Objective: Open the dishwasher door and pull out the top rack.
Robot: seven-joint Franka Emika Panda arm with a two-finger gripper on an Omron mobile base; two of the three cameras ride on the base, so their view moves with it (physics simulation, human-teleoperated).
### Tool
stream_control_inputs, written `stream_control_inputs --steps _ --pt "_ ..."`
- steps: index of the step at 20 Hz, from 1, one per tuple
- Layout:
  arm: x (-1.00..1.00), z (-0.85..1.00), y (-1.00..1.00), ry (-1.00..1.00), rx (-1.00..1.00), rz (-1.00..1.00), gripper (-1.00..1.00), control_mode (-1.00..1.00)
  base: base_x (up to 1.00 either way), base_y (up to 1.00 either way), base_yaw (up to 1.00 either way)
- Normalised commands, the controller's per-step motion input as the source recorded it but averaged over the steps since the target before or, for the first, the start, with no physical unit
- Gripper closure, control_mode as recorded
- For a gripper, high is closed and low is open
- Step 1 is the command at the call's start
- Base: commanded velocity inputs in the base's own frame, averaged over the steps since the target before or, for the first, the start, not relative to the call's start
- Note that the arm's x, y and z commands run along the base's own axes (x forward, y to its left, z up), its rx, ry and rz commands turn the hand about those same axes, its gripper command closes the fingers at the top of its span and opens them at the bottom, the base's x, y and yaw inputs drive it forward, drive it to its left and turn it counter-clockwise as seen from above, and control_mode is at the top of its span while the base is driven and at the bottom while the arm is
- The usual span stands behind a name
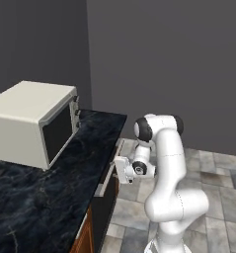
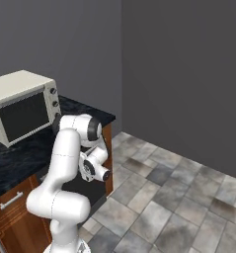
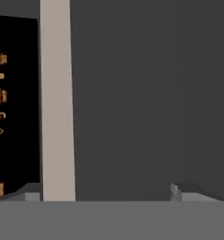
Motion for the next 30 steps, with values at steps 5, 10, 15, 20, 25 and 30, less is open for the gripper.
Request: stream_control_inputs --steps 5,10,15,20,25,30 --pt "0.13 -0.12 0.33 -0.04 0.0 -0.01 -1.0 -1.0 0.0 0.0 0.0" --pt "0.1 -0.15 0.39 0.0 0.0 -0.03 1.0 -1.0 0.0 0.0 0.0" --pt "0.0 -0.15 0.03 0.0 -0.06 -0.09 1.0 -1.0 0.0 0.0 0.0" --pt "0.0 -0.19 -0.12 0.0 -0.08 -0.11 1.0 -1.0 0.0 0.0 0.0" --pt "0.0 -0.19 -0.39 0.01 -0.06 -0.1 1.0 -1.0 0.0 0.0 0.0" --pt "-0.03 -0.21 -0.61 0.01 -0.01 -0.07 1.0 -1.0 0.0 0.0 0.0"
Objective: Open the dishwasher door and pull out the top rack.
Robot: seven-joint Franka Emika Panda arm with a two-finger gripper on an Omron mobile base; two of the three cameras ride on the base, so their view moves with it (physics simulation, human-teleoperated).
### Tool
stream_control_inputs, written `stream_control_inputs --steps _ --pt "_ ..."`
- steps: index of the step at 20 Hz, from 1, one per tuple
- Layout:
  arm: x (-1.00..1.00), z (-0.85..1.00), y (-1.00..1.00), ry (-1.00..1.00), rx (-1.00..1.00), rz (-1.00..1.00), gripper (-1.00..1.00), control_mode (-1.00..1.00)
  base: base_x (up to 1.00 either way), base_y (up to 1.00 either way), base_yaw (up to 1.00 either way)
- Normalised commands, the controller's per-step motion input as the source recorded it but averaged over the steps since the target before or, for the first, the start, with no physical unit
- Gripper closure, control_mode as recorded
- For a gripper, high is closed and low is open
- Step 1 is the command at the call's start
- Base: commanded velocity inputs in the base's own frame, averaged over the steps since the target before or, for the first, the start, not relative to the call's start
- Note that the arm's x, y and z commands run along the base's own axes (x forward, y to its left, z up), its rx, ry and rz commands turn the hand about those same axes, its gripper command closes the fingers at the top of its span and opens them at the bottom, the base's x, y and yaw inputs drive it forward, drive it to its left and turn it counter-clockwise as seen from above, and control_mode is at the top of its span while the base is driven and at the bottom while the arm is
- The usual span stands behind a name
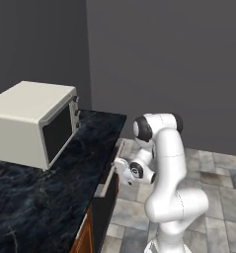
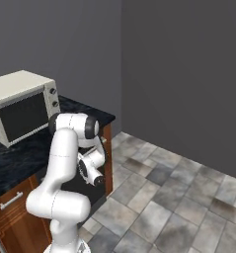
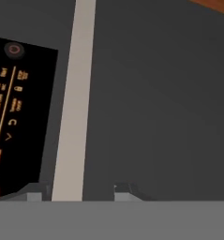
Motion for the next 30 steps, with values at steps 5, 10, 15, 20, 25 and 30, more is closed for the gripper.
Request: stream_control_inputs --steps 5,10,15,20,25,30 --pt "-0.08 -0.25 -0.81 0.02 0.0 -0.02 1.0 -1.0 0.0 0.0 0.0" --pt "-0.12 -0.27 -0.94 0.04 0.0 -0.01 1.0 -1.0 0.0 0.0 0.0" --pt "-0.19 -0.29 -1.0 0.06 0.0 -0.01 1.0 -1.0 0.0 0.0 0.0" --pt "-0.22 -0.33 -1.0 0.05 0.0 -0.01 1.0 -1.0 0.0 0.0 0.0" --pt "-0.23 -0.36 -0.99 0.04 0.0 0.0 1.0 -1.0 0.0 0.0 0.0" --pt "-0.23 -0.39 -0.98 0.05 0.0 0.0 1.0 -1.0 0.0 0.0 0.0"
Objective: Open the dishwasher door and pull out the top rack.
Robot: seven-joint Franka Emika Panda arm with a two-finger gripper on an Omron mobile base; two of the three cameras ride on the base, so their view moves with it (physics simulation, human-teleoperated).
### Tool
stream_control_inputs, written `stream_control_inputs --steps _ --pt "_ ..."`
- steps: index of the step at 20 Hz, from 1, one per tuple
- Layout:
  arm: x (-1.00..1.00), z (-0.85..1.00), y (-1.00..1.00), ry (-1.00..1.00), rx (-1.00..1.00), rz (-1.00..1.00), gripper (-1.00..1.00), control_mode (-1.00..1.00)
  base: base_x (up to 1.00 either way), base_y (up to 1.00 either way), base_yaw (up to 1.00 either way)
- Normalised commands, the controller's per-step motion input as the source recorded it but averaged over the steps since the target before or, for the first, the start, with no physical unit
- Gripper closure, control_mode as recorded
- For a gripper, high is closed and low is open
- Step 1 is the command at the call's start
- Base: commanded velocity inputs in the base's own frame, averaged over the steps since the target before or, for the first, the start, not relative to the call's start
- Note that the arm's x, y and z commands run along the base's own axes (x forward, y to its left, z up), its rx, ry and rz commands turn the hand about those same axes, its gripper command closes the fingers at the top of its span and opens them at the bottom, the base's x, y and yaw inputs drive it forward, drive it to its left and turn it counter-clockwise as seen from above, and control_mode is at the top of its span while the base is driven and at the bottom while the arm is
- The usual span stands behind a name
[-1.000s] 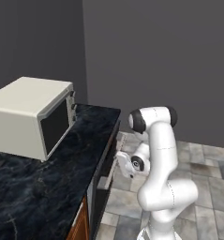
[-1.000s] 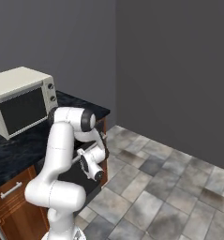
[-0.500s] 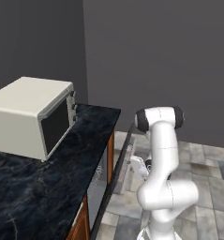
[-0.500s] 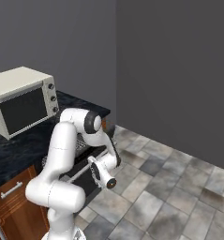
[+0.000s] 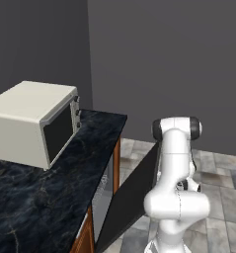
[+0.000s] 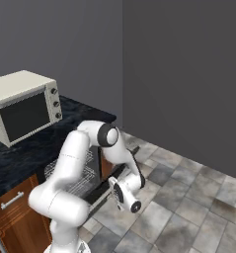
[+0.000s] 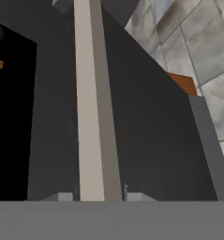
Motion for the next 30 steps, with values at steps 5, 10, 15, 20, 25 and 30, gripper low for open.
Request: stream_control_inputs --steps 5,10,15,20,25,30 --pt "-0.25 -0.41 -0.98 0.05 0.0 -0.01 1.0 -1.0 0.0 0.0 0.0" --pt "-0.24 -0.43 -0.97 0.06 0.0 -0.01 1.0 -1.0 0.0 0.0 0.0" --pt "-0.25 -0.47 -0.99 0.07 0.0 -0.01 1.0 -1.0 0.0 0.0 0.0" --pt "-0.3 -0.29 -0.94 0.05 0.0 -0.01 1.0 -1.0 0.0 0.0 0.0" --pt "-0.41 0.77 -0.28 -0.02 0.0 0.0 -1.0 -1.0 0.0 0.0 0.0" --pt "-0.25 1.0 0.01 0.0 -0.01 -0.01 -1.0 -1.0 0.0 0.0 0.0"
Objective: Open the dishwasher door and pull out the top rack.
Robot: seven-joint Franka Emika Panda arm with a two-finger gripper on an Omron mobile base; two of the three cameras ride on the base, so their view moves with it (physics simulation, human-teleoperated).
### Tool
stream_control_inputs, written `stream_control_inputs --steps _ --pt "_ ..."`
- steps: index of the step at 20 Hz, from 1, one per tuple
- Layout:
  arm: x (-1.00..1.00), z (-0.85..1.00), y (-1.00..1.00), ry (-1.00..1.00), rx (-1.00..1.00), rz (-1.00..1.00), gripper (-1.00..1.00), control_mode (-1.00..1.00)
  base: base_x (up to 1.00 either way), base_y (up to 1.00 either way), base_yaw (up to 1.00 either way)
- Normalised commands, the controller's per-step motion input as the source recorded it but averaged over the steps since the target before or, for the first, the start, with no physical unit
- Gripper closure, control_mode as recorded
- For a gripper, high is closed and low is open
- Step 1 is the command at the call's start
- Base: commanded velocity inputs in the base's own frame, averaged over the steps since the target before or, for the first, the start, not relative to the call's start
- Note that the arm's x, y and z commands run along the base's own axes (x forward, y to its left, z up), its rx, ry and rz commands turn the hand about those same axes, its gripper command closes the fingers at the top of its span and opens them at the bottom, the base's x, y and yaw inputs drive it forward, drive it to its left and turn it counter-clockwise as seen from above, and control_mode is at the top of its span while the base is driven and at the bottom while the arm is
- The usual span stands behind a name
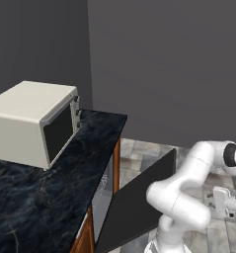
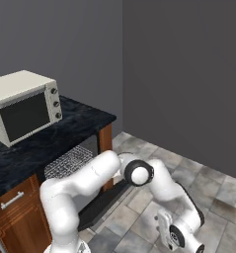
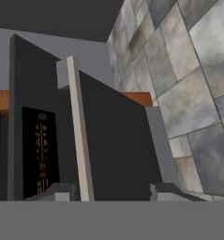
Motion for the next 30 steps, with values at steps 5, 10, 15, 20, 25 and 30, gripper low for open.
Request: stream_control_inputs --steps 5,10,15,20,25,30 --pt "-0.18 1.0 0.18 0.11 -0.05 -0.03 -1.0 -1.0 0.0 0.0 0.0" --pt "-0.13 1.0 0.34 0.17 -0.12 -0.05 -1.0 -1.0 0.0 0.0 0.0" --pt "-0.01 1.0 0.49 0.24 -0.14 -0.02 -1.0 -1.0 0.0 0.0 0.0" --pt "0.0 1.0 0.55 0.18 -0.13 0.0 -1.0 -1.0 0.0 0.0 0.0" --pt "0.0 0.98 0.7 0.07 -0.09 0.0 -1.0 -1.0 0.0 0.0 0.0" --pt "0.0 0.86 0.76 0.0 -0.09 0.0 -1.0 -1.0 0.0 0.0 0.0"
